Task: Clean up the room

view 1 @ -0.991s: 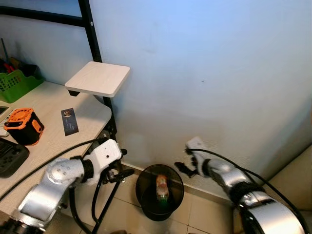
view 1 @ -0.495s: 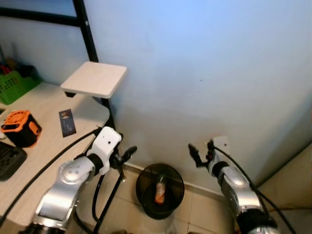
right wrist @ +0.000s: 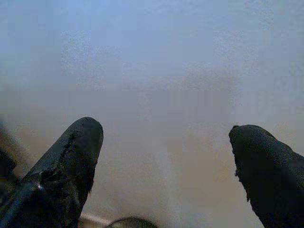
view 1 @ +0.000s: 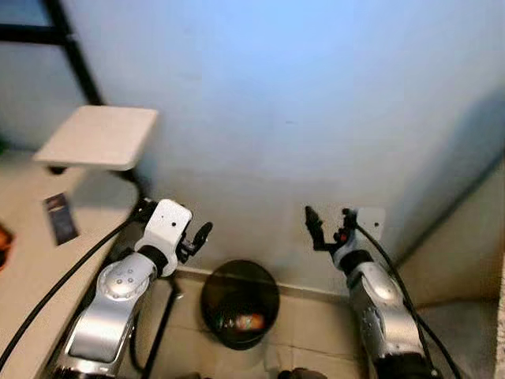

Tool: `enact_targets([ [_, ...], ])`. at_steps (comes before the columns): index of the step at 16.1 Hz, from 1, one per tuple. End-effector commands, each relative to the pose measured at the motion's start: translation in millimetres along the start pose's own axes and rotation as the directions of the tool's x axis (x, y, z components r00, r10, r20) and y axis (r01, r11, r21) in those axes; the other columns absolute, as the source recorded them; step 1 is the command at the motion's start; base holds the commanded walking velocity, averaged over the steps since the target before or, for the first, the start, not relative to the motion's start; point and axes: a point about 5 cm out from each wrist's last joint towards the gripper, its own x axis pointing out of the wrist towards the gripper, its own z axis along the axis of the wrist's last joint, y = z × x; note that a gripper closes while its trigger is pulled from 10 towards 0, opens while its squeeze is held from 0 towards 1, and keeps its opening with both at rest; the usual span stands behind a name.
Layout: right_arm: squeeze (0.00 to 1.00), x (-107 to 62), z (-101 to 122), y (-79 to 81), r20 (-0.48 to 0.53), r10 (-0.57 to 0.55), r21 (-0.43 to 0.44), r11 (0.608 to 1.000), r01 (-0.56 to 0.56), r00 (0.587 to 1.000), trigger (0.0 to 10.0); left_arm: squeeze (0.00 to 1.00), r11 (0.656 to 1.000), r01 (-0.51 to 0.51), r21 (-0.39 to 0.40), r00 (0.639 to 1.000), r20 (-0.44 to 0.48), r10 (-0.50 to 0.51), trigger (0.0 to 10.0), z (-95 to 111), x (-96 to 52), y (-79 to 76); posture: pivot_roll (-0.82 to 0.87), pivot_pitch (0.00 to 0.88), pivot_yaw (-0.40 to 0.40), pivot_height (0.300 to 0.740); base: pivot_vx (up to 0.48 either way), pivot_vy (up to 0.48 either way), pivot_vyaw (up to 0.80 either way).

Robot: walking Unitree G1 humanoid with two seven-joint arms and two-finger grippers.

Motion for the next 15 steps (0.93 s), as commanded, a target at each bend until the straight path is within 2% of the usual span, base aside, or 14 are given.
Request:
enact_targets([
  [1, 1.0, -0.7, 2, 6.5, -0.005, 0.057, -0.001, 0.998, -0.057, 0.998, 10.0, 0.0, 1.0, -0.017, 0.011, 1.0, -0.005, 0.017, 10.0, 0, -4.4, 3.6, 0.03, 0.0, -0.007, 0.74, 0.0, 0.0, -0.69],
  [4, 1.0, -6.2, -1, 10.5, -0.027, 0.103, -0.009, 0.995, -0.103, 0.994, 10.0, 0.0, 0.999, -0.019, 0.031, 1.0, -0.013, 0.019, 10.0, 0, -7.6, 4.5, 0.04, 0.0, -0.005, 0.74, 0.0, 0.0, -0.69],
  [8, 1.0, -12.9, -4, 20.8, -0.058, 0.216, -0.02, 0.976, -0.218, 0.975, 10.0, 0.0, 1.0, -0.024, 0.005, 1.0, -0.01, 0.024, 10.0, 1, -10.1, 3.3, 0.03, 0.0, 0.007, 0.74, 0.0, 0.0, -0.69],
  [12, 1.0, -13.3, -1, 15.9, -0.045, 0.204, 0.009, 0.979, -0.204, 0.978, 10.0, 0.0, 0.998, -0.069, -0.005, 0.998, -0.014, 0.069, 10.0, 0, -14.0, 10.4, 0.05, 0.0, 0.004, 0.74, 0.0, 0.0, -0.69],
  [15, 1.0, -13.5, 8, 18.8, -0.019, 0.214, 0.026, 0.977, -0.213, 0.977, 10.0, 0.0, 0.996, -0.094, -0.005, 0.995, -0.019, 0.094, 10.0, -1, -16.1, 13.5, 0.04, 0.0, 0.008, 0.74, 0.0, 0.0, -0.69],
])
